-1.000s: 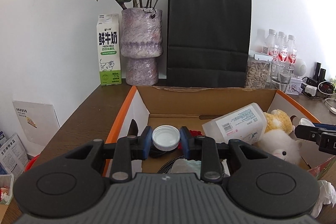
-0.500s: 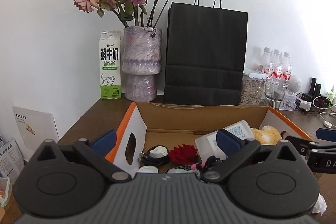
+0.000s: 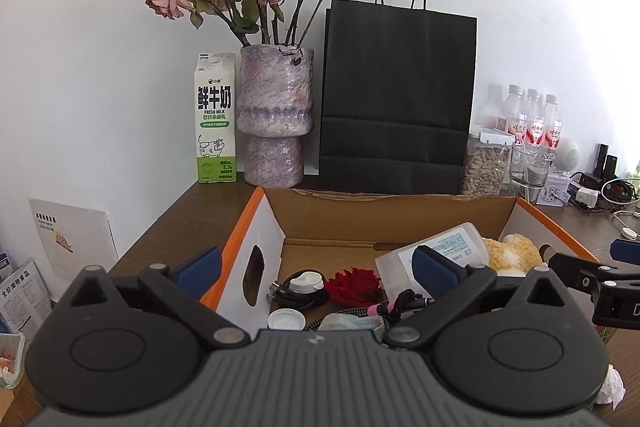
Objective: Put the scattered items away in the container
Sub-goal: 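Withdraw both grippers from the box toward the purple pouch and tissues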
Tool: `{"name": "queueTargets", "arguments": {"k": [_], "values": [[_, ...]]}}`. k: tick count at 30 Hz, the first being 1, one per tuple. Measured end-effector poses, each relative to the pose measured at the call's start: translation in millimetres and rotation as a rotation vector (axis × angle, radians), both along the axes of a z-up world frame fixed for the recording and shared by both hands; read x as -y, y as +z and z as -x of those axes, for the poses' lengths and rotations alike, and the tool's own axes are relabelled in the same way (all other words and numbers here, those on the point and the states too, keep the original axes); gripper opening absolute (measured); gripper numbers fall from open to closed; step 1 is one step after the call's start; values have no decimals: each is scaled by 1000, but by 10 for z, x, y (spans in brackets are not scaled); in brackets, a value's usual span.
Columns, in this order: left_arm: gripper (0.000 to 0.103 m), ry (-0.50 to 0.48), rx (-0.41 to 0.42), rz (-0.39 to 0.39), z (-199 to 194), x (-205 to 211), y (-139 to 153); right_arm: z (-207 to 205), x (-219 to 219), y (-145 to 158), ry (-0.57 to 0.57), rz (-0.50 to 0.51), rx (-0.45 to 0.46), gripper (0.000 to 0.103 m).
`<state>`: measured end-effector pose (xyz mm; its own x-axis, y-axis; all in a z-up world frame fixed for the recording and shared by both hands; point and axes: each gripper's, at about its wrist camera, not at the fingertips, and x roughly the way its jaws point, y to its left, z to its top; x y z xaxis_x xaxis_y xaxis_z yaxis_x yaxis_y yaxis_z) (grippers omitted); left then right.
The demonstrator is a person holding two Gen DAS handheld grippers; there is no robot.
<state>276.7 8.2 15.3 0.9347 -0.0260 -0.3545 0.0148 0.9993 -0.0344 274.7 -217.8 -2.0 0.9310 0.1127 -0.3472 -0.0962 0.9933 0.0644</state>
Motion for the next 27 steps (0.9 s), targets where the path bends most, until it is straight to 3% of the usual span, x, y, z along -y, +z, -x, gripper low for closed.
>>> {"name": "queueTargets", "arguments": {"k": [10, 19, 27], "values": [[103, 4, 34, 1, 231, 19, 112, 115, -49, 97, 7, 2, -2, 102], [103, -15, 6, -15, 551, 58, 122, 476, -62, 201, 30, 9, 9, 102], [103, -29, -64, -24, 803, 3, 23, 808, 16, 91, 55, 40, -40, 103]]}}
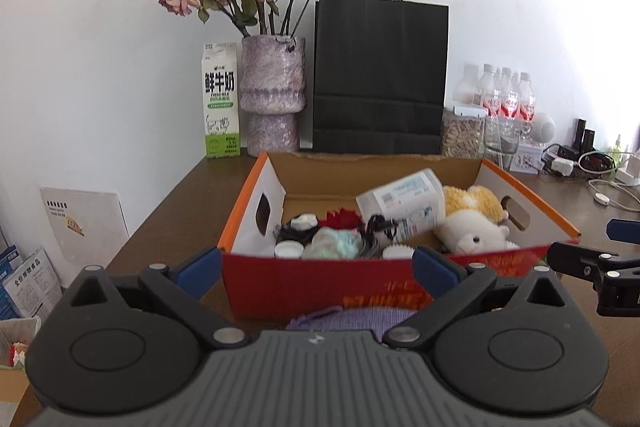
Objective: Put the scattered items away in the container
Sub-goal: 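Withdraw both grippers from the box toward the purple pouch and tissues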
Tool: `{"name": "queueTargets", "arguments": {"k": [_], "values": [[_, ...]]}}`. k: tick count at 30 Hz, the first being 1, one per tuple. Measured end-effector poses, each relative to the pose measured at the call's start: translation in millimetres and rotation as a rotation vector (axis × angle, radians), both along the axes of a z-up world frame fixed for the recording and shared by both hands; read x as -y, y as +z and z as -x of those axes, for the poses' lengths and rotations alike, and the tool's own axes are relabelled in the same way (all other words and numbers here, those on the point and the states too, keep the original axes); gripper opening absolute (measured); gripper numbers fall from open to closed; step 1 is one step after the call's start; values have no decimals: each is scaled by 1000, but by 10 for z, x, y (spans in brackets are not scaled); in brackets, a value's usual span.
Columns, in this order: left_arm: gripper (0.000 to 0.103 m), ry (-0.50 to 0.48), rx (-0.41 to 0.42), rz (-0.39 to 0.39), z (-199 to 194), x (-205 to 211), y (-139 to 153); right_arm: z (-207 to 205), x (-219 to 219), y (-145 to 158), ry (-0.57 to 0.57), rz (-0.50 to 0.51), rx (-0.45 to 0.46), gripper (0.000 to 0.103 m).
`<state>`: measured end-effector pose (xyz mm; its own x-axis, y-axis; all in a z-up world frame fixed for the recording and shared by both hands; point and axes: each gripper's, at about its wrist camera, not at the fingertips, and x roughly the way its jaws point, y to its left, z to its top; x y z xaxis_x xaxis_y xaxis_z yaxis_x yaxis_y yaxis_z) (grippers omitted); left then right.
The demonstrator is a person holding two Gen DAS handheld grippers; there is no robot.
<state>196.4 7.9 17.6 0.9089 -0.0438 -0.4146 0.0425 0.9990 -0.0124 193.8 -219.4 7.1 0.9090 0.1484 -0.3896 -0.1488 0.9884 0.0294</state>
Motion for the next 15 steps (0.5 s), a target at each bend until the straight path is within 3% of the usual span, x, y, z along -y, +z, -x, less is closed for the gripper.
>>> {"name": "queueTargets", "arguments": {"k": [15], "values": [[103, -66, -146, -6, 138, 16, -277, 98, 152, -400, -9, 40, -177, 103]]}}
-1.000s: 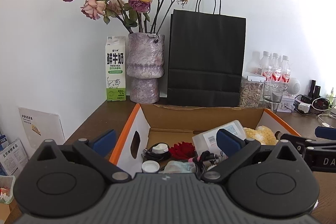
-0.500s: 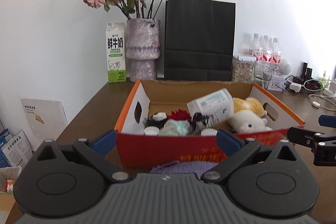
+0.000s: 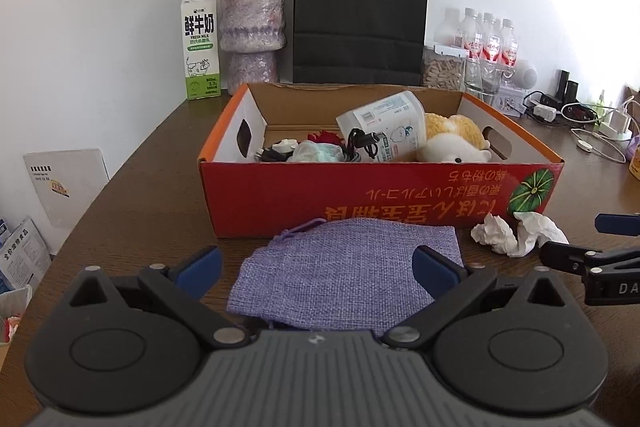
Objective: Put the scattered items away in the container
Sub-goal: 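Withdraw both grippers from the box toward the purple pouch and tissues, then grasp the purple pouch with the left gripper while the right gripper grasps a white tissue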
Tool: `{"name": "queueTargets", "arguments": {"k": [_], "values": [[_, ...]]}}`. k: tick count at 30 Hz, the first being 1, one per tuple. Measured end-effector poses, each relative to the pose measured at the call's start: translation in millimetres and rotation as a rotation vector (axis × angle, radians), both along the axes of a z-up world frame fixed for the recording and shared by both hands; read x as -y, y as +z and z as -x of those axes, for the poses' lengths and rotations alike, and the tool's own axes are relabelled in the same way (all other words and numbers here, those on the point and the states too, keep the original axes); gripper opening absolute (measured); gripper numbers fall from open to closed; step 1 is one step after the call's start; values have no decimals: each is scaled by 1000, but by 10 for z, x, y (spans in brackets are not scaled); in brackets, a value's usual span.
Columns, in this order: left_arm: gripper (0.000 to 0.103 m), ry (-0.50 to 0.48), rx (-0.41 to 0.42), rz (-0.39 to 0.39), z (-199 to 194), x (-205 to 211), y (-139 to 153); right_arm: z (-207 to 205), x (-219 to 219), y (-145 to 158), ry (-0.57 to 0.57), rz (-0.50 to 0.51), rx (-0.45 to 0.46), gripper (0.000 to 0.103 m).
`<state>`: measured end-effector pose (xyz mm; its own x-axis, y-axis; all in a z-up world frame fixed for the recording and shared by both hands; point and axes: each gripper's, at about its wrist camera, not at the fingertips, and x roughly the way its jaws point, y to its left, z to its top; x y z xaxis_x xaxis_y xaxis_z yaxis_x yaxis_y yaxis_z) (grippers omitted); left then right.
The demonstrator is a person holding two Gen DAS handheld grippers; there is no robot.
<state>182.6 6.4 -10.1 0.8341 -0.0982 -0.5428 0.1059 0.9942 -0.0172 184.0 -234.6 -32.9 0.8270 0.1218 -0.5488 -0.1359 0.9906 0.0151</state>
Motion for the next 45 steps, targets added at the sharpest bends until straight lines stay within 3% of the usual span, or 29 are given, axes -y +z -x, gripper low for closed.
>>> {"name": "queueTargets", "arguments": {"k": [10, 14, 28, 35, 38, 42, 45], "values": [[103, -28, -61, -4, -157, 80, -121, -225, -1, -148, -32, -26, -54, 102], [99, -44, -74, 36, -177, 55, -162, -303, 53, -165, -41, -63, -70, 96], [80, -79, -71, 66, -140, 50, -163, -252, 35, -148, -15, -71, -60, 53], [73, -81, -63, 60, -79, 76, -151, -135, -1, -106, 6, -59, -15, 42], [69, -78, -58, 56, -46, 82, -137, -104, -16, -97, 21, -56, -7, 29], [60, -71, -45, 46, 5, 94, -104, -56, -27, -88, 36, -60, 0, 15], [48, -65, -32, 38, 45, 88, -73, -9, -41, -85, 47, -59, 6, 11]]}}
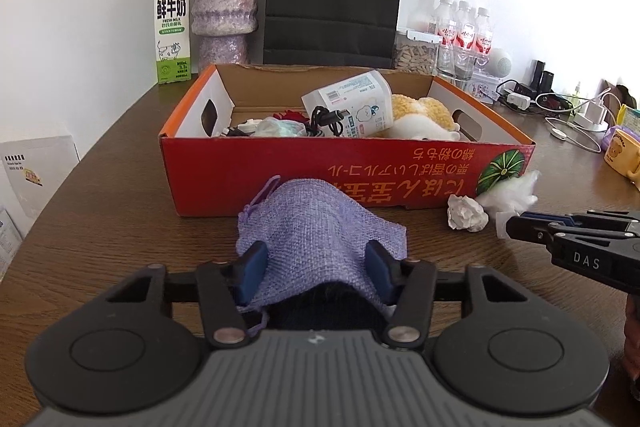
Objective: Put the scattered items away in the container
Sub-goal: 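Grasp the purple pouch with the left gripper while the right gripper grasps a white tissue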
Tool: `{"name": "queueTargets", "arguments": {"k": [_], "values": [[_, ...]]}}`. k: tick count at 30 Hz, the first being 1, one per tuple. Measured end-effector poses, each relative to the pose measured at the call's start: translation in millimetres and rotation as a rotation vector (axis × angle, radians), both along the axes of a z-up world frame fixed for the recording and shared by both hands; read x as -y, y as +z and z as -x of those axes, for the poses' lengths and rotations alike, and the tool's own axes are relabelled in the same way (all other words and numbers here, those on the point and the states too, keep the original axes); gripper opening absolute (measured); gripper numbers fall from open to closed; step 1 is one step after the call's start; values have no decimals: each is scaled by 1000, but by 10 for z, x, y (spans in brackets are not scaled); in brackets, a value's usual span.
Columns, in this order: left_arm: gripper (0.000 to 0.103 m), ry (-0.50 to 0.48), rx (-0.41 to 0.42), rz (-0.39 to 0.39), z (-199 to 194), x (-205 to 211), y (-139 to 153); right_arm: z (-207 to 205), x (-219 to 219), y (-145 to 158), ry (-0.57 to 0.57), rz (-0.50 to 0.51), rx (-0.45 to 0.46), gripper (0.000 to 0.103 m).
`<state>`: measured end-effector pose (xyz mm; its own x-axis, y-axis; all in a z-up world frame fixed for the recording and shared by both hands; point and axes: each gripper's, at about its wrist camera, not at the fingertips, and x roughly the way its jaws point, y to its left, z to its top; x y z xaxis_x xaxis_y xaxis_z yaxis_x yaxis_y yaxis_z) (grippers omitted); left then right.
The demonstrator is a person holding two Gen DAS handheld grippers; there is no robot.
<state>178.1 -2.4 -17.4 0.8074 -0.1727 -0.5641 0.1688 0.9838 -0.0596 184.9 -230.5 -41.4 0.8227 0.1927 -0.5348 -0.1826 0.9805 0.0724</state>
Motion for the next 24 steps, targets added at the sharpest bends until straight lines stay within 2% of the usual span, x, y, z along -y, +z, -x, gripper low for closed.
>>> {"name": "queueTargets", "arguments": {"k": [4, 6, 9, 11, 13, 14, 21, 23, 24], "values": [[26, 11, 19, -16, 45, -1, 47, 66, -19, 12, 11, 1, 11, 8], [20, 15, 24, -14, 58, -14, 64, 92, -22, 25, 15, 0, 17, 8], [19, 20, 25, -9, 75, -42, 76, 118, -29, 40, 21, 0, 22, 9], [18, 21, 23, -11, 79, -49, 72, 119, -14, 53, 3, -2, 33, 17], [18, 23, 21, -11, 83, -53, 68, 103, 22, 78, -31, -2, 49, 46], [18, 25, 20, -10, 88, -55, 64, 95, 37, 94, -41, 0, 60, 50], [18, 27, 17, -11, 95, -67, 61, -11, 99, 158, -79, 33, 95, 50], [18, 28, 17, -12, 96, -62, 60, -78, 118, 139, -94, 49, 83, 54], [18, 29, 18, -13, 97, -61, 58, -128, 119, 116, -103, 67, 65, 61]]}}
